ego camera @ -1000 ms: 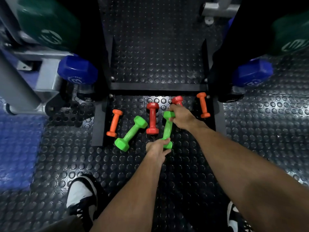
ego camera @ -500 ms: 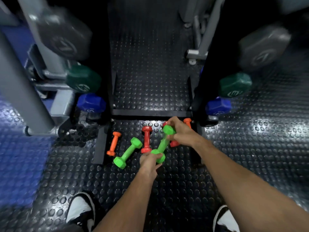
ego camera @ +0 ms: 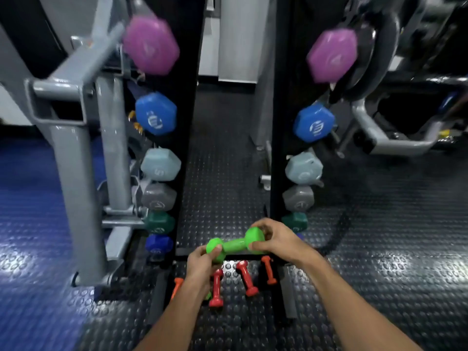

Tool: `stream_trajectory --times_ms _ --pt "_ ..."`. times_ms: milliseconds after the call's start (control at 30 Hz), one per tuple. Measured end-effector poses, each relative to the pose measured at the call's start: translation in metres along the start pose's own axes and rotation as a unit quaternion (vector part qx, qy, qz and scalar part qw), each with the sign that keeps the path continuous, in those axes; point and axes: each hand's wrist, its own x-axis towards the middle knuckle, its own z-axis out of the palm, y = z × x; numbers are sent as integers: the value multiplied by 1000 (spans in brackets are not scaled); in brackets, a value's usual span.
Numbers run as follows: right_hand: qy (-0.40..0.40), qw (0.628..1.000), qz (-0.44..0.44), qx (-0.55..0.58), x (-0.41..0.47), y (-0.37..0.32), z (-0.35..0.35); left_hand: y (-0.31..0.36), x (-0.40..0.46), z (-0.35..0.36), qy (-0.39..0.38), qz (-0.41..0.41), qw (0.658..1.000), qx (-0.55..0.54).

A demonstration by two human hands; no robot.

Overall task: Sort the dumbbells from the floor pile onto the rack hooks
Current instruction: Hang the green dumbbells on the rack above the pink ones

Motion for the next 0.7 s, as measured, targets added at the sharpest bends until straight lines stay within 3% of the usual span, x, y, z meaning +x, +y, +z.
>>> stream_trajectory --times_ms 233,700 --pt "-18 997 -51 62 -58 -80 -63 107 -58 37 -66 138 988 11" --pt "116 953 -253 122 -156 -186 -159 272 -185 143 -176 345 922 21"
